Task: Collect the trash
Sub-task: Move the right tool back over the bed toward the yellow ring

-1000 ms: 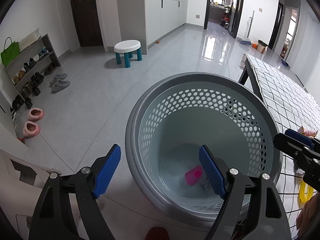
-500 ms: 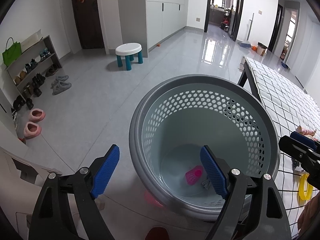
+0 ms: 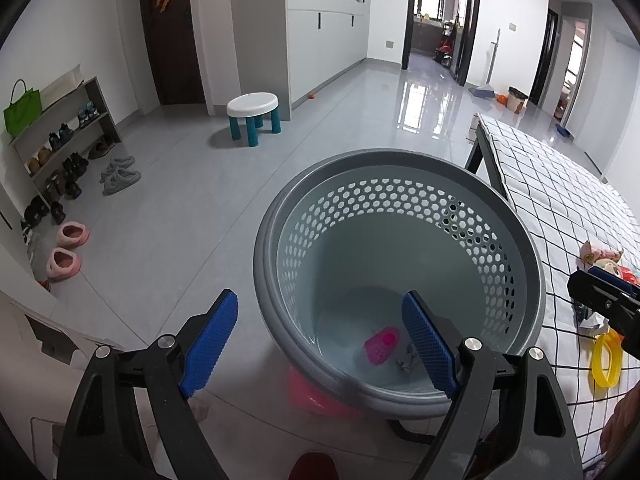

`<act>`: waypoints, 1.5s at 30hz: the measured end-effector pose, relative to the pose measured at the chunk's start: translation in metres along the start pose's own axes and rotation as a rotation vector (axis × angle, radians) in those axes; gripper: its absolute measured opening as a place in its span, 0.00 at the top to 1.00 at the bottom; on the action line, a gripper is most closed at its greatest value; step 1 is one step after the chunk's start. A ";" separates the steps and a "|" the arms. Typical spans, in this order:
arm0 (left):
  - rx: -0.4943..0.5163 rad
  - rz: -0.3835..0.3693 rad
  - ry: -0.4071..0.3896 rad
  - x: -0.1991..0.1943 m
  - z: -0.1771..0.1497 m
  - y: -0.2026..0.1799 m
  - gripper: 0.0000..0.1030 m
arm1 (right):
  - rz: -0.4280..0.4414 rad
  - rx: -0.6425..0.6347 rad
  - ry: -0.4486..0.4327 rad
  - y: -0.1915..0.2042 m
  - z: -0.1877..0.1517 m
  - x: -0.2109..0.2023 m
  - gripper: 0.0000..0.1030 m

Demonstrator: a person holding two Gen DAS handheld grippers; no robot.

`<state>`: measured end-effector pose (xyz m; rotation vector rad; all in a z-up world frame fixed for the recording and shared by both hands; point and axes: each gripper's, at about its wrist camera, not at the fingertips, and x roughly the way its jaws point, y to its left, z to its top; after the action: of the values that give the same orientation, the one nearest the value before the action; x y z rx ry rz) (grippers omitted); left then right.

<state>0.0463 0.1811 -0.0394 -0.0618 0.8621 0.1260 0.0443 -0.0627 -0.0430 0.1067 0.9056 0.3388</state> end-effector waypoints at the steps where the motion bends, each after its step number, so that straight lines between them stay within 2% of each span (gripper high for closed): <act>1: 0.000 -0.002 0.000 -0.001 -0.001 0.000 0.20 | -0.002 0.002 -0.001 0.000 -0.001 -0.002 0.39; 45: 0.113 -0.097 -0.052 -0.039 -0.032 -0.048 0.20 | -0.132 0.122 -0.047 -0.061 -0.072 -0.070 0.31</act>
<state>0.0034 0.1270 -0.0305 0.0053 0.8115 -0.0120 -0.0375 -0.1470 -0.0484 0.1657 0.8818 0.1571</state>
